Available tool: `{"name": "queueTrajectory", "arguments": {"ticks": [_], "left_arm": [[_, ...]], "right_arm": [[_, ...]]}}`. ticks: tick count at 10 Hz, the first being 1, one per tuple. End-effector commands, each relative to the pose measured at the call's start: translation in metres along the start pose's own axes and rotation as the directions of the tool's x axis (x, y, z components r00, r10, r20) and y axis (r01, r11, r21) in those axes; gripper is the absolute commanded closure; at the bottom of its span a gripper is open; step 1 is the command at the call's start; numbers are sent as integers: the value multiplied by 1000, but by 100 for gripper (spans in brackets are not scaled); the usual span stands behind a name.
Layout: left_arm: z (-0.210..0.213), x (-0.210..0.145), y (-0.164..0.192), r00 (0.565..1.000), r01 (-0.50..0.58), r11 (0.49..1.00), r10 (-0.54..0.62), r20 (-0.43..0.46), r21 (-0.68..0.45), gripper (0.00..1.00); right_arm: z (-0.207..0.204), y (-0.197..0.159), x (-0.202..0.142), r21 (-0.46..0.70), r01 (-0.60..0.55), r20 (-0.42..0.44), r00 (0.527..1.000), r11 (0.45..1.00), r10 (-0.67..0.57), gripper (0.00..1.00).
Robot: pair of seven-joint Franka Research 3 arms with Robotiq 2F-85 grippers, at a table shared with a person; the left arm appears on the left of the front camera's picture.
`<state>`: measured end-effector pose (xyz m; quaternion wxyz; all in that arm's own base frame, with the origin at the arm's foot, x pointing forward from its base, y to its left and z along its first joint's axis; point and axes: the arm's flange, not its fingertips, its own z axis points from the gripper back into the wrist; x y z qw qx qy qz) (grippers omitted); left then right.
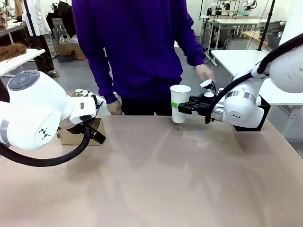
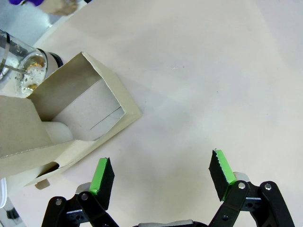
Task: Pour a drink into a cup and package it in a carrier.
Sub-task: When a person places the Paper Cup Lid on the 600 ml Paper Cup , lift the 600 ml Paper Cup.
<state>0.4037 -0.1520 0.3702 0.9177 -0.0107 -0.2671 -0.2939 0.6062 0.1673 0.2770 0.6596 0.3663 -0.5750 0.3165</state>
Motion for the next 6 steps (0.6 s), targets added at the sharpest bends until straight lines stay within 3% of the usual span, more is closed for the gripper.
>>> {"name": "queueTrajectory", "arguments": {"ticks": [1, 6], "left_arm": [[0, 0, 0, 1000, -1, 1000, 1, 1, -2, 0], [0, 0, 0, 1000, -1, 1000, 1, 1, -2, 0]], "right_arm": [[-3, 2, 2, -17, -4, 14, 1000, 1000, 5, 20], [-3, 2, 2, -17, -4, 14, 1000, 1000, 5, 20]]}}
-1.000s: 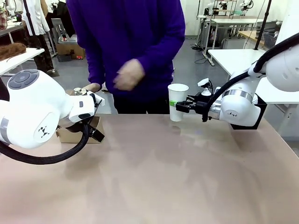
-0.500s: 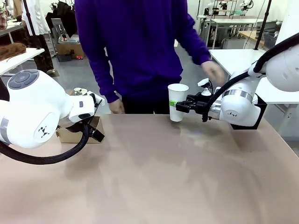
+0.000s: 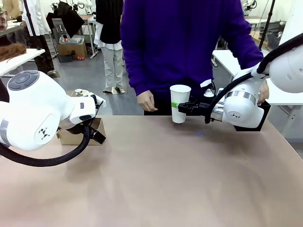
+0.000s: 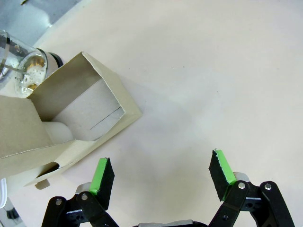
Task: Pour a drink into a cup and package it in a carrier.
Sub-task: When a person places the Paper Cup Lid on the 600 ml Paper Cup , lift the 600 ml Paper Cup.
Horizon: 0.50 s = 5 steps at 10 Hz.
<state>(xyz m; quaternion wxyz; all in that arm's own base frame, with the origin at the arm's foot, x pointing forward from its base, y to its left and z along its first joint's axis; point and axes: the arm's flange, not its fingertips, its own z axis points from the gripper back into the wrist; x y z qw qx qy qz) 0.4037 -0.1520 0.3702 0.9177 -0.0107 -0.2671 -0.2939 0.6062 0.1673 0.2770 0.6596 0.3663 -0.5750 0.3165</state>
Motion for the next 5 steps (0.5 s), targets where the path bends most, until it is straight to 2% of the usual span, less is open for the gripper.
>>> {"name": "queueTrajectory", "arguments": {"ticks": [1, 5], "left_arm": [[0, 0, 0, 1000, -1, 1000, 1, 1, -2, 0], [0, 0, 0, 1000, -1, 1000, 1, 1, -2, 0]], "right_arm": [[-3, 2, 2, -17, -4, 14, 1000, 1000, 5, 20], [-3, 2, 2, -17, -4, 14, 1000, 1000, 5, 20]]}}
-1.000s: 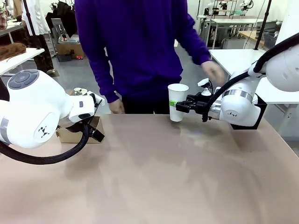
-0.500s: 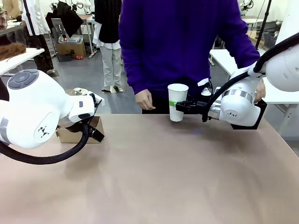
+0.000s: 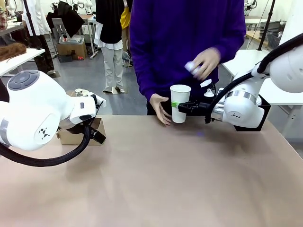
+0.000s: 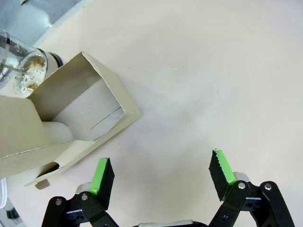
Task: Pour a drink into a cup and package it in a carrier.
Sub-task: When a person places the Paper Cup Lid on the 600 ml Paper Cup , lift the 600 ml Paper Cup.
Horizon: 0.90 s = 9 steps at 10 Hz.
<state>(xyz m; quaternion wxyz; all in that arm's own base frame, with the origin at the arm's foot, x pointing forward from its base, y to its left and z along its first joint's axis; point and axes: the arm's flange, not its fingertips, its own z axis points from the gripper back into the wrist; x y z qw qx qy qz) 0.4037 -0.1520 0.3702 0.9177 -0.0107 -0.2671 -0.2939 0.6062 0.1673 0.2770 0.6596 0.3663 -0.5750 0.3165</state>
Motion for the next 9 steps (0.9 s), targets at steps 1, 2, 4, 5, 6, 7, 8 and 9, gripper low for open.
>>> {"name": "queueTrajectory", "arguments": {"ticks": [1, 2, 4, 5, 6, 7, 8, 9], "left_arm": [[0, 0, 0, 1000, -1, 1000, 1, 1, -2, 0], [0, 0, 0, 1000, -1, 1000, 1, 1, -2, 0], [0, 0, 0, 1000, -1, 1000, 1, 1, -2, 0], [0, 0, 0, 1000, -1, 1000, 1, 1, -2, 0], [0, 0, 0, 1000, -1, 1000, 1, 1, -2, 0], [0, 0, 0, 1000, -1, 1000, 1, 1, -2, 0], [0, 0, 0, 1000, -1, 1000, 1, 1, -2, 0], [0, 0, 0, 1000, -1, 1000, 1, 1, -2, 0]], "right_arm": [[-3, 2, 2, -17, -4, 14, 1000, 1000, 5, 20], [-3, 2, 2, -17, -4, 14, 1000, 1000, 5, 20], [-3, 2, 2, -17, -4, 14, 1000, 1000, 5, 20], [-3, 2, 2, -17, -4, 14, 1000, 1000, 5, 20], [-3, 2, 2, -17, -4, 14, 1000, 1000, 5, 20], [-3, 2, 2, -17, -4, 14, 1000, 1000, 5, 20], [-3, 2, 2, -17, -4, 14, 1000, 1000, 5, 20], [-3, 2, 2, -17, -4, 14, 1000, 1000, 5, 20]]}}
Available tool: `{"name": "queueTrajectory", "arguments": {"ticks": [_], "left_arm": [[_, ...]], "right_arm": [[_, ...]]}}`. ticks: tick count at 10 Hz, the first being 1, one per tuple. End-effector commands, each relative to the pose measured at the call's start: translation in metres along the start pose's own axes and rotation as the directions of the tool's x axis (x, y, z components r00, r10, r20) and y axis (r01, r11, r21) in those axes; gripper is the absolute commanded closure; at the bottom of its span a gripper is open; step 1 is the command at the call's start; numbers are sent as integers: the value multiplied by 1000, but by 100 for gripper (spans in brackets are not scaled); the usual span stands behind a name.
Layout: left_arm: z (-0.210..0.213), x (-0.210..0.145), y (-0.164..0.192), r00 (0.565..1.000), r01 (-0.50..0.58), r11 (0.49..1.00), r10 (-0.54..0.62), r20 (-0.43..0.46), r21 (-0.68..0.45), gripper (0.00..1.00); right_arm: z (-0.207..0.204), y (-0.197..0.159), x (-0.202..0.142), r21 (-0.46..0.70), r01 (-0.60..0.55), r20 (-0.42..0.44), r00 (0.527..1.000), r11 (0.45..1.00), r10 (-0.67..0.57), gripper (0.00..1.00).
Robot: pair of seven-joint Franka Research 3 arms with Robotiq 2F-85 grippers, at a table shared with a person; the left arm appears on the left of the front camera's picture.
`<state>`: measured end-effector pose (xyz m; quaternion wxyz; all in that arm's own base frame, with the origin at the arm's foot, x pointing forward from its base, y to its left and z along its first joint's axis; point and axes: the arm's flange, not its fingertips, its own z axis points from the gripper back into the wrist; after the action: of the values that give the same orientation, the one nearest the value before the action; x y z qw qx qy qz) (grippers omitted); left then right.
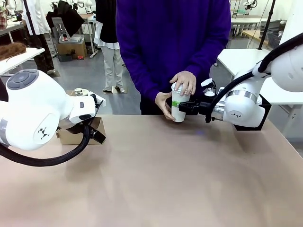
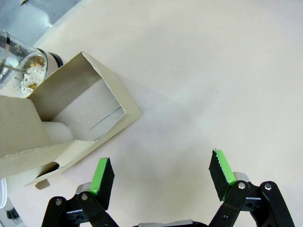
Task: Pour a drink into a cup and package it in a carrier.
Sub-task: When a person places the Paper Cup Lid on the 600 ml Paper Cup , lift the 600 ml Paper Cup.
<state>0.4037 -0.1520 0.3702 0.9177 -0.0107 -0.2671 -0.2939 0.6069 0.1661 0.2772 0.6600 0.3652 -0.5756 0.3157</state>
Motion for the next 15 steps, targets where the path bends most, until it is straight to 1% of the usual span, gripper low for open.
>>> {"name": "queueTrajectory", "arguments": {"ticks": [1, 15], "left_arm": [[0, 0, 0, 1000, -1, 1000, 1, 1, -2, 0], [0, 0, 0, 1000, -1, 1000, 1, 1, -2, 0]], "right_arm": [[-3, 3, 2, -14, -4, 14, 1000, 1000, 4, 20], [-3, 3, 2, -14, -4, 14, 1000, 1000, 4, 20]]}}
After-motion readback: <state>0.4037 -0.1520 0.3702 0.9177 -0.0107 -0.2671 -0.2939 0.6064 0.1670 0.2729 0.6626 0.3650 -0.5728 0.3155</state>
